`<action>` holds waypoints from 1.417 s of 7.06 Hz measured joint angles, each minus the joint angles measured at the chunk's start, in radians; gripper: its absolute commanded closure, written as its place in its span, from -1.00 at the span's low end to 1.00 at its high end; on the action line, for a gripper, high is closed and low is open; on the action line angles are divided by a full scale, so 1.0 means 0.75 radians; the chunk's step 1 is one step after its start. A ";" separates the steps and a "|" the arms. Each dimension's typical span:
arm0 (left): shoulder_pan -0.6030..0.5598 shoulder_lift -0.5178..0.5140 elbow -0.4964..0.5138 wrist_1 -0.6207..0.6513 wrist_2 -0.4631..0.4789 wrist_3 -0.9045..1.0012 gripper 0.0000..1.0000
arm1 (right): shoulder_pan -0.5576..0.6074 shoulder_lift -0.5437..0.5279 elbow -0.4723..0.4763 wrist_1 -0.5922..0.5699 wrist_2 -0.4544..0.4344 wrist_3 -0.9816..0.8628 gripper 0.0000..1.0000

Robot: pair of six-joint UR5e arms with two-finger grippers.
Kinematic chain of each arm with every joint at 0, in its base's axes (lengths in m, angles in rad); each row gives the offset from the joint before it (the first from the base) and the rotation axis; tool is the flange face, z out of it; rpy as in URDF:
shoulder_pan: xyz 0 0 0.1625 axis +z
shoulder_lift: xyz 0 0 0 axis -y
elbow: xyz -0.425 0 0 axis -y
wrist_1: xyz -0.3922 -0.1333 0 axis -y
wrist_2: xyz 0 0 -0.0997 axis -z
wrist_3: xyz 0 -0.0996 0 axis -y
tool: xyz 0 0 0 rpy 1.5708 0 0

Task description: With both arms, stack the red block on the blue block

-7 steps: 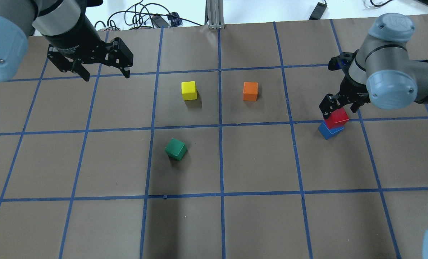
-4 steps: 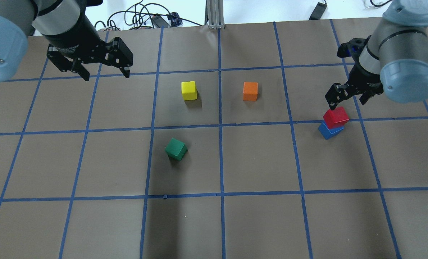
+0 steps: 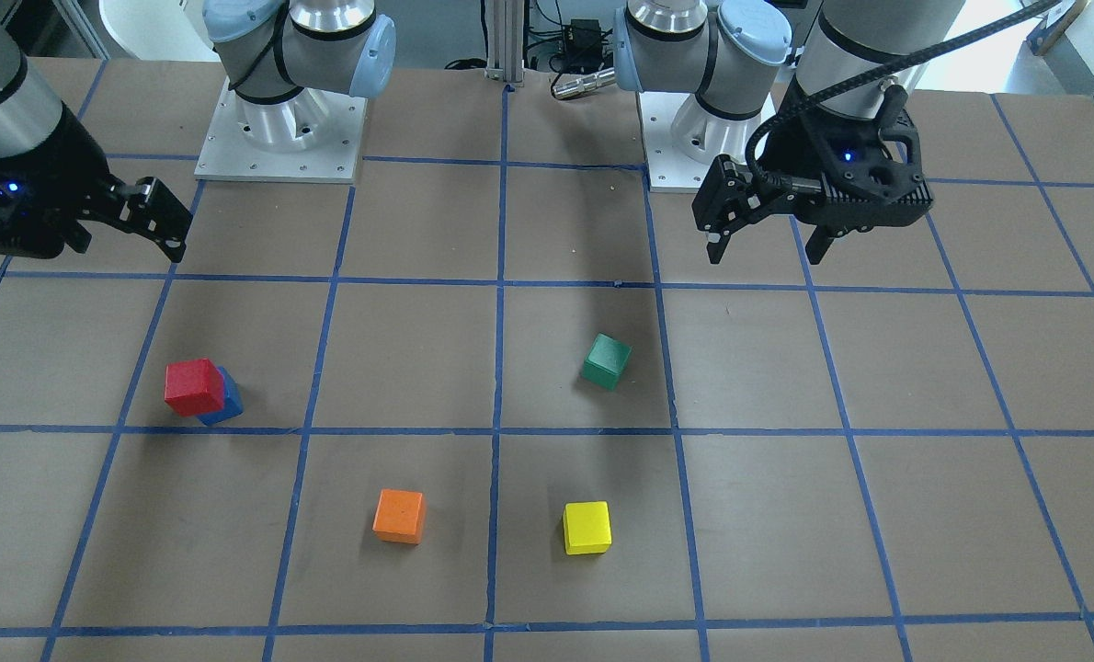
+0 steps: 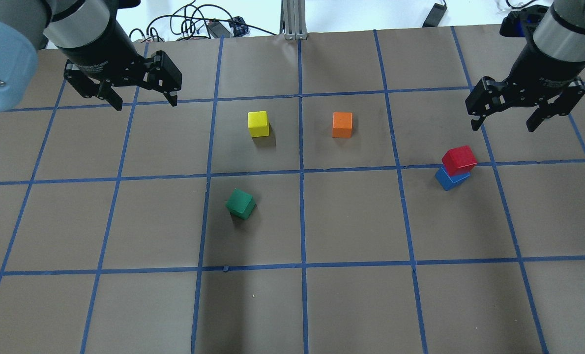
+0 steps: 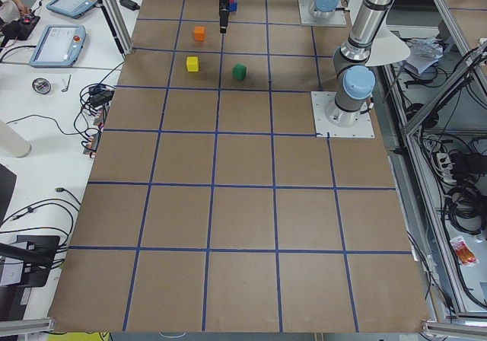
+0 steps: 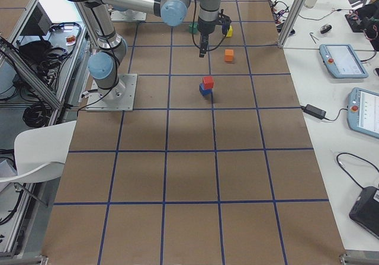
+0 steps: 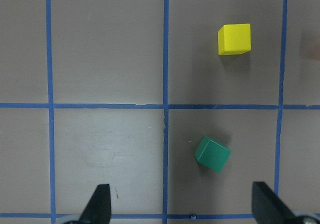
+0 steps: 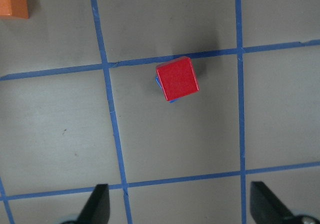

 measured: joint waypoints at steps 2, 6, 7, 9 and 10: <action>0.000 0.000 0.001 0.000 0.000 0.000 -1.00 | 0.129 -0.004 -0.011 0.033 -0.006 0.125 -1.00; 0.000 0.000 0.002 0.001 0.000 0.000 -1.00 | 0.196 -0.031 0.005 0.036 0.000 0.159 -1.00; 0.000 0.000 0.002 0.001 0.000 0.000 -1.00 | 0.196 -0.035 0.005 0.037 -0.001 0.162 -1.00; 0.000 0.000 0.001 0.001 0.000 0.000 -1.00 | 0.197 -0.052 0.005 0.039 -0.004 0.164 -1.00; 0.001 0.003 0.000 0.001 0.001 0.001 -1.00 | 0.197 -0.062 0.007 0.042 -0.006 0.163 -1.00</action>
